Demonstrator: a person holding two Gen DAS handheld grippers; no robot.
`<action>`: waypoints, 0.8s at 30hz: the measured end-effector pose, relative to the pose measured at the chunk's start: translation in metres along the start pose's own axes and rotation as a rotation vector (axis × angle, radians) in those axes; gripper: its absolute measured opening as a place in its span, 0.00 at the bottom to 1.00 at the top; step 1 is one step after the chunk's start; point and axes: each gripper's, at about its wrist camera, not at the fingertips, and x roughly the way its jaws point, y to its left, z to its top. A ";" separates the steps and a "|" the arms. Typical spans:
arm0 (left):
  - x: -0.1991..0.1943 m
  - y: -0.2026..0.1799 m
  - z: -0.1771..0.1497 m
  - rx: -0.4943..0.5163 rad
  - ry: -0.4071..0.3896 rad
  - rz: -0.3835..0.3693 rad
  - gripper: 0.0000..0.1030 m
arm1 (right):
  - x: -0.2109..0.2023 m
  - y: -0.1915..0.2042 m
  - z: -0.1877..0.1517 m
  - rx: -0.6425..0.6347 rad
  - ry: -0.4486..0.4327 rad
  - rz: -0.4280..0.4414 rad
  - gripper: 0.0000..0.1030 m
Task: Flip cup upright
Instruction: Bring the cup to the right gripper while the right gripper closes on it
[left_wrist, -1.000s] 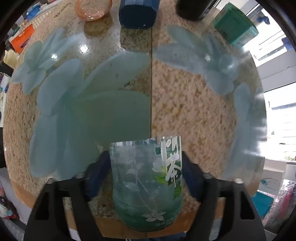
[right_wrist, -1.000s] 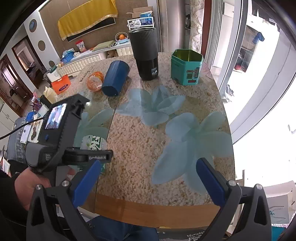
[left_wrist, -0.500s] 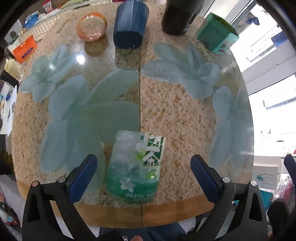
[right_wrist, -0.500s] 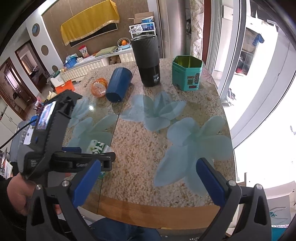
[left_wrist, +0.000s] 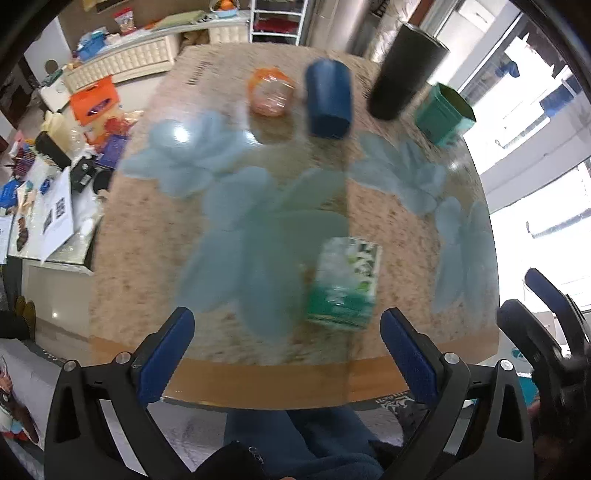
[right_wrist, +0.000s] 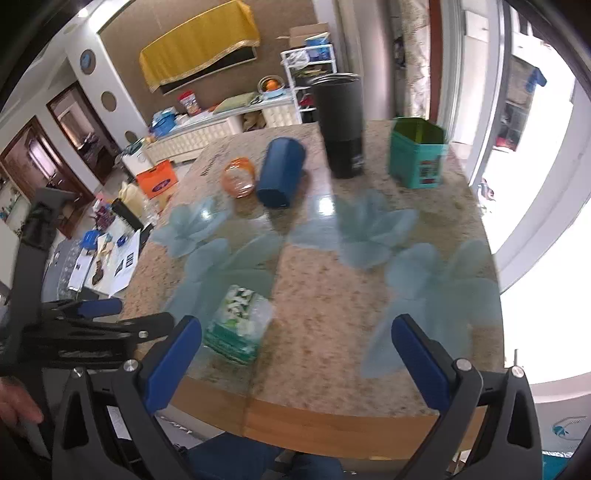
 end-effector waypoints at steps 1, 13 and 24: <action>-0.002 0.008 0.001 -0.001 -0.008 0.006 0.98 | 0.004 0.005 0.002 -0.002 0.008 0.002 1.00; 0.030 0.087 0.029 0.100 0.069 -0.008 0.98 | 0.087 0.060 0.018 0.173 0.218 -0.085 1.00; 0.056 0.134 0.037 0.167 0.120 -0.009 0.98 | 0.173 0.079 0.012 0.260 0.448 -0.174 1.00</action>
